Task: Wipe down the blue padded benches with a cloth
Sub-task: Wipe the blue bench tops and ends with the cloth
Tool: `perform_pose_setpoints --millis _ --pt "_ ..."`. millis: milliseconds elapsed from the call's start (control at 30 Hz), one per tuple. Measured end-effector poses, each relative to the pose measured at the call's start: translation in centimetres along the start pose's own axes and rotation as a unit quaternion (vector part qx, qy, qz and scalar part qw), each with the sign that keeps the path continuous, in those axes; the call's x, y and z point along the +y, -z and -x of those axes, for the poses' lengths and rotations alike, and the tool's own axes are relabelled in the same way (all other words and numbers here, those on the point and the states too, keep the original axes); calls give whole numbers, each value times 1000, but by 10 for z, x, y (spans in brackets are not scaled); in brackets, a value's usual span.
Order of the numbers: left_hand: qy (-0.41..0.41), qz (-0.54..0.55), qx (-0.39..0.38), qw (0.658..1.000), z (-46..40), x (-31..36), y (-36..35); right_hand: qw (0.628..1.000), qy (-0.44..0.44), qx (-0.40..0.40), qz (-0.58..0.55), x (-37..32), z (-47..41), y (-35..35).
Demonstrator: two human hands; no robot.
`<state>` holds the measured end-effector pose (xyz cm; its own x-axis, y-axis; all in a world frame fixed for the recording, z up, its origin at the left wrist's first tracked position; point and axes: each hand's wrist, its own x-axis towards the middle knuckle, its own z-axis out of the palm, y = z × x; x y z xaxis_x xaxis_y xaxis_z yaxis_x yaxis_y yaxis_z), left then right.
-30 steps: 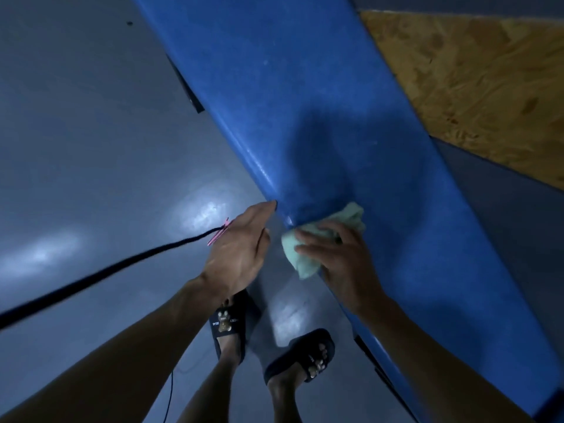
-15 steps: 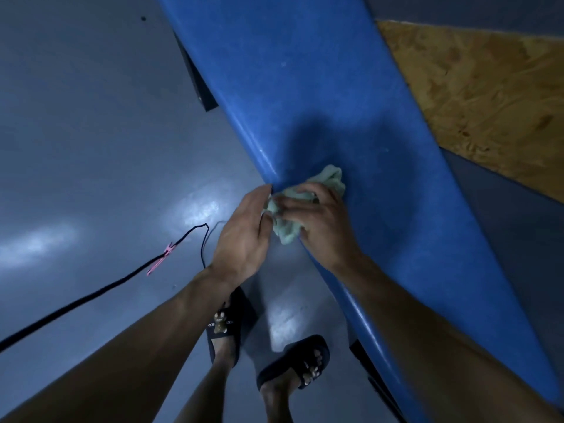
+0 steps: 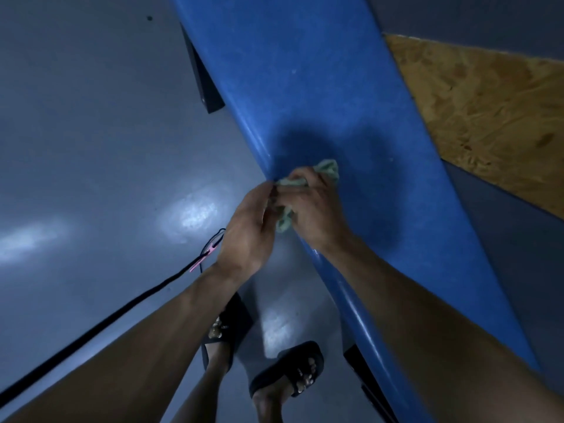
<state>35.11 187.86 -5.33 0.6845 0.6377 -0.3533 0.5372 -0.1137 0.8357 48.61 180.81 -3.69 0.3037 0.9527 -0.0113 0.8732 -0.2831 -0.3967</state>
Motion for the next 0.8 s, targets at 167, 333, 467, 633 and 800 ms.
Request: perform_pose_setpoints --millis 167,333,467,633,800 --pt "29 24 -15 999 -5 4 9 999 -30 16 -2 2 32 -6" --pt "57 2 -37 998 2 6 13 996 -85 -38 -7 0 123 6" --pt "72 14 -36 997 3 4 16 996 -81 -22 -20 1 74 2" --pt "50 46 4 998 4 -5 15 993 -82 64 -55 1 -28 -9" --pt "58 40 0 998 13 -8 13 995 -81 37 -33 3 26 -2"
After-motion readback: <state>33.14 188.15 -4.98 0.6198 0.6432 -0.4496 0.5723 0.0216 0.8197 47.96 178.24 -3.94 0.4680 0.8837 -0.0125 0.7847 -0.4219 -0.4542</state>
